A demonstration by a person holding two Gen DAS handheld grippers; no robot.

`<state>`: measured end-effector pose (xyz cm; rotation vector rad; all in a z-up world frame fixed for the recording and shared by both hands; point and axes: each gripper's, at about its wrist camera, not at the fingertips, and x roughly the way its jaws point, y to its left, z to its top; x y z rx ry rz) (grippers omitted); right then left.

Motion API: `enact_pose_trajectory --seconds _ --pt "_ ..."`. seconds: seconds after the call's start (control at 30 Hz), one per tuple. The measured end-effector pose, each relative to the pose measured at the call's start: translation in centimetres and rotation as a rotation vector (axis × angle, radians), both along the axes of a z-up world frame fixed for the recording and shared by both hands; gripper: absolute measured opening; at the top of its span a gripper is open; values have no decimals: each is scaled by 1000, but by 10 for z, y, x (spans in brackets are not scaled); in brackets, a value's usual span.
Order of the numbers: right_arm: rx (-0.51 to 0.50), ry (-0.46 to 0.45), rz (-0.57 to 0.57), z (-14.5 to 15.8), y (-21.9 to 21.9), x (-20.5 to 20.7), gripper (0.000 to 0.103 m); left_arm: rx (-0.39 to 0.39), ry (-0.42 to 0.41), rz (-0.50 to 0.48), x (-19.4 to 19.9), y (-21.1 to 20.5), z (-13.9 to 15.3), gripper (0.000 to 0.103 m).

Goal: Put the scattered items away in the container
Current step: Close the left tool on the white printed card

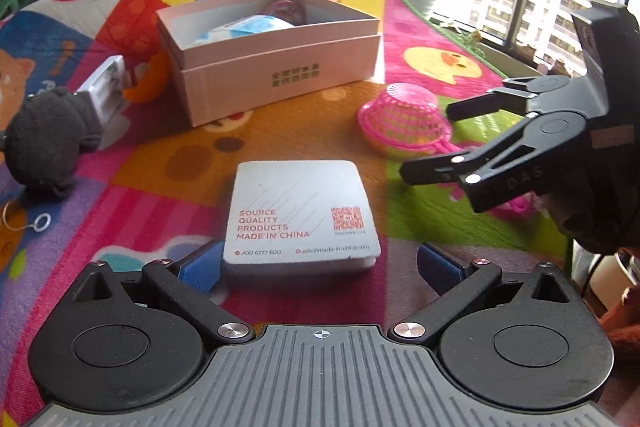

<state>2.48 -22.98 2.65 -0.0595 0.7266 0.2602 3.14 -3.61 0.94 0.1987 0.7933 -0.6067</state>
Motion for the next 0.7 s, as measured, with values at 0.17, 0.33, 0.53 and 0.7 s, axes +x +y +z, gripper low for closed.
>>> enact_pose_trajectory --seconds 0.17,0.33,0.53,0.7 --pt "-16 -8 -23 6 3 5 103 21 -44 24 -6 -3 -1 103" --pt "-11 31 -42 6 3 27 88 -13 -48 47 -5 5 4 103" --pt "-52 -11 -21 10 12 17 84 -14 -78 62 3 -4 10 103" --pt "-86 -54 -14 14 15 2 84 58 -96 77 24 -24 -1 103"
